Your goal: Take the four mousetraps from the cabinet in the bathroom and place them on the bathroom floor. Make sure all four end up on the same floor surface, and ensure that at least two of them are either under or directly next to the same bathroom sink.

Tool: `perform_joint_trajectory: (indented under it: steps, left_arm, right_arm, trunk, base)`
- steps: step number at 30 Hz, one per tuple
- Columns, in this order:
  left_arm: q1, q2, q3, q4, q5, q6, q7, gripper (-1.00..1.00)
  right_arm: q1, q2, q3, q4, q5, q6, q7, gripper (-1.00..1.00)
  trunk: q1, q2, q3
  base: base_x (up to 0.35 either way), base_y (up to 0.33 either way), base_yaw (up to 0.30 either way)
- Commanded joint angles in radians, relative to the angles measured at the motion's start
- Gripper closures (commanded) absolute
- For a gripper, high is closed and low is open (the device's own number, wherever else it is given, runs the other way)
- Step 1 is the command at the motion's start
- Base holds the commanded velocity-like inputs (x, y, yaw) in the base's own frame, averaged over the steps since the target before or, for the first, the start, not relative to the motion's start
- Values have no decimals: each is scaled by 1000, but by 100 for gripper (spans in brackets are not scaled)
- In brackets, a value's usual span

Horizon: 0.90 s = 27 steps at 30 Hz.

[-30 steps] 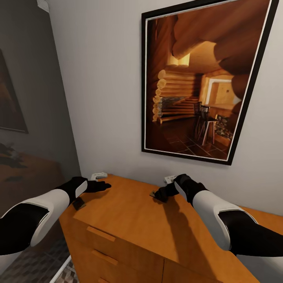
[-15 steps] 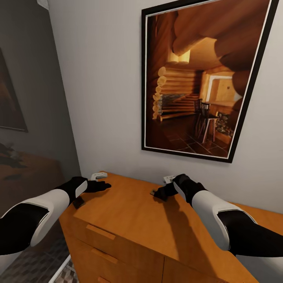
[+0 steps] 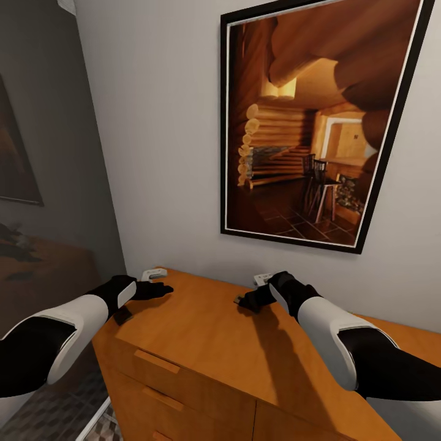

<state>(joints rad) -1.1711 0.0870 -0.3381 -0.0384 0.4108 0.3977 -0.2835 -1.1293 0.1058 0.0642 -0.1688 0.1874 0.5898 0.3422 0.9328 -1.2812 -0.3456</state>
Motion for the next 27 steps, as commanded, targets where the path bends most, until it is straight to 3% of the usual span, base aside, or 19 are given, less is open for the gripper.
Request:
perform_joint_trajectory:
  steps: [1,14,15,27]
  left_arm:
    - [0,1,-8,-1,9,6,-2,-100]
    - [-1,0,-9,-1,10,6,-2,-100]
    - [-1,1,-9,-1,10,6,-2,-100]
    - [-1,0,-8,-1,10,6,-2,-100]
  right_arm:
    - [0,0,0,21,-1,6,9,-100]
    - [0,-1,0,22,-2,9,9,-100]
    - [0,-1,0,22,-2,10,9,100]
    - [0,-10,0,43,-1,12,9,100]
  trunk:
    - [0,-1,-1]
    - [0,-1,-1]
    - [0,-1,-1]
    - [0,-1,-1]
  base:
    - [0,0,0]
    - [0,0,0]
    - [0,0,0]
    - [0,0,0]
